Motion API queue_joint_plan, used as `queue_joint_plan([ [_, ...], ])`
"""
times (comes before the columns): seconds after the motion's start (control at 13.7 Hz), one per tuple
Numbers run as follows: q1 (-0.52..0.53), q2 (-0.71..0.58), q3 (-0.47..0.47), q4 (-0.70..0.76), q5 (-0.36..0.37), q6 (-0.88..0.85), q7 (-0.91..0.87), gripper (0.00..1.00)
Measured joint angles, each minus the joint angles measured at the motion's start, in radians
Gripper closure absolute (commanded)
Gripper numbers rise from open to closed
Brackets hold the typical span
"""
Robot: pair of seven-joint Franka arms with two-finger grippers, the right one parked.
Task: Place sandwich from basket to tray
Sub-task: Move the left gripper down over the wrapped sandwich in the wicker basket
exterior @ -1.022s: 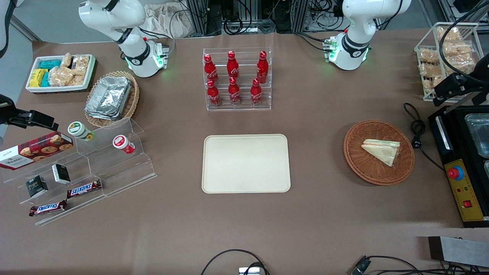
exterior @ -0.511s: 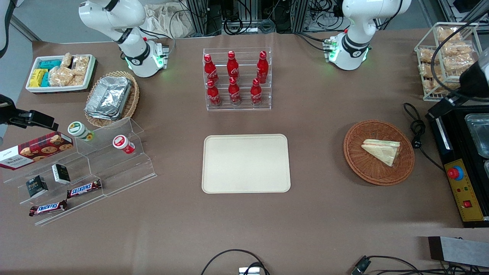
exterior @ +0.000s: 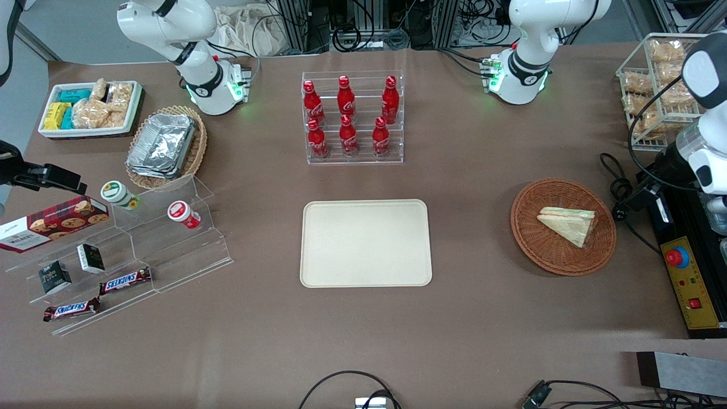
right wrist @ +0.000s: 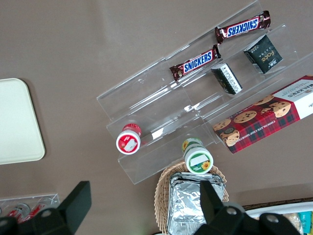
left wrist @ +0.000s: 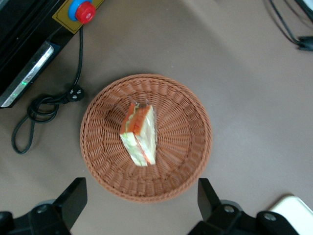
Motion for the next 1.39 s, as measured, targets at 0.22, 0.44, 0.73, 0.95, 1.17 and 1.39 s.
queue_joint_plan([
  [0.22, 0.001, -0.006, 0.027, -0.135, -0.008, 0.161, 0.000, 0.00],
  [0.44, 0.001, -0.006, 0.030, -0.225, -0.013, 0.283, 0.000, 0.00],
  [0.73, 0.003, 0.006, 0.035, -0.338, -0.058, 0.435, 0.002, 0.00],
  [0.95, 0.022, 0.045, 0.053, -0.387, -0.090, 0.522, 0.018, 0.00],
  [1.17, 0.042, 0.103, 0.057, -0.399, -0.129, 0.592, 0.056, 0.00],
  [1.39, 0.041, 0.162, 0.055, -0.399, -0.174, 0.653, 0.062, 0.00],
])
